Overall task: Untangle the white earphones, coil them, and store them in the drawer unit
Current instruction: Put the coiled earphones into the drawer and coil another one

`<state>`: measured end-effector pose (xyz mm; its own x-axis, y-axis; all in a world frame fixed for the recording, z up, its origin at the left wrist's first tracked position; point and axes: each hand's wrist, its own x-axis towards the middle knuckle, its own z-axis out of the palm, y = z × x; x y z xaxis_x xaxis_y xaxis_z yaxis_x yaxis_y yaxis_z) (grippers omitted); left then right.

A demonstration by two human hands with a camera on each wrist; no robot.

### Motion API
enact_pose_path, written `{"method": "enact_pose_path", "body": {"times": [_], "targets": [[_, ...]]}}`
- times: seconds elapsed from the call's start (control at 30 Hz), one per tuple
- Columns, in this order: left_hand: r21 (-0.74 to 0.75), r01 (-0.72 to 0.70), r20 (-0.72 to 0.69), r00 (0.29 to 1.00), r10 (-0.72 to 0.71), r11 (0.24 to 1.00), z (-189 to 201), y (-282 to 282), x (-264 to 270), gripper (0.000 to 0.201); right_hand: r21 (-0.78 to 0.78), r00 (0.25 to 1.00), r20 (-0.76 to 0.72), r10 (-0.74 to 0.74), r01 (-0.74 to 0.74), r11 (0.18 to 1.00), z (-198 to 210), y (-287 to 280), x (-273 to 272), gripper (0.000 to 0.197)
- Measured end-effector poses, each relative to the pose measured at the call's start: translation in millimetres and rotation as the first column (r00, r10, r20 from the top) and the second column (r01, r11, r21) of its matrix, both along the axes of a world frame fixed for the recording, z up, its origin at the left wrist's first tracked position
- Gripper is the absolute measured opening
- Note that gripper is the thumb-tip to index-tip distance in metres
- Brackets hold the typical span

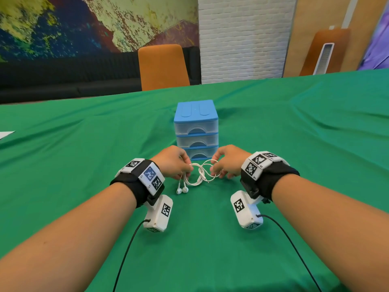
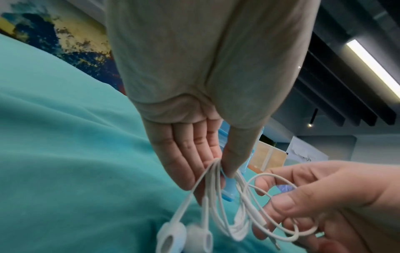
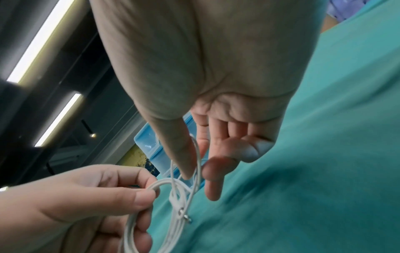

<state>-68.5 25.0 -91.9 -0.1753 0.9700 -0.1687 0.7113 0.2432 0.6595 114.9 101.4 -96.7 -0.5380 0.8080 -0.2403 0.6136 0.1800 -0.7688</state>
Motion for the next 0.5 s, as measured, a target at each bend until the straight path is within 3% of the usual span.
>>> {"method": "enact_pose_path", "body": {"times": [0.1,0.27,0.37,0.5], "targets": [[0.035,-0.051,0.165,0.985,0.044,0.998,5.1,-1.9,3.0,0.01,-0.058,0.997,-0.079,-0.026,0.022,0.998,-0.4,2.9,0.7,0.027],[0.023,-0.167,0.394,0.908,0.145,0.986,13.3,-4.0,11.3,0.013,-0.033,0.962,-0.255,-0.092,0.086,0.996,6.4,6.6,2.7,0.025],[0.027,-0.205,0.509,0.845,0.163,0.978,18.0,-4.2,14.9,0.019,0.08,0.946,-0.32,-0.059,0.089,0.993,12.5,3.0,2.6,0.029],[0.054,-0.248,0.634,0.757,0.158,0.967,23.6,-2.3,21.0,0.021,0.308,0.955,-0.295,0.009,0.087,0.948,14.4,-4.2,-2.7,0.029]]}}
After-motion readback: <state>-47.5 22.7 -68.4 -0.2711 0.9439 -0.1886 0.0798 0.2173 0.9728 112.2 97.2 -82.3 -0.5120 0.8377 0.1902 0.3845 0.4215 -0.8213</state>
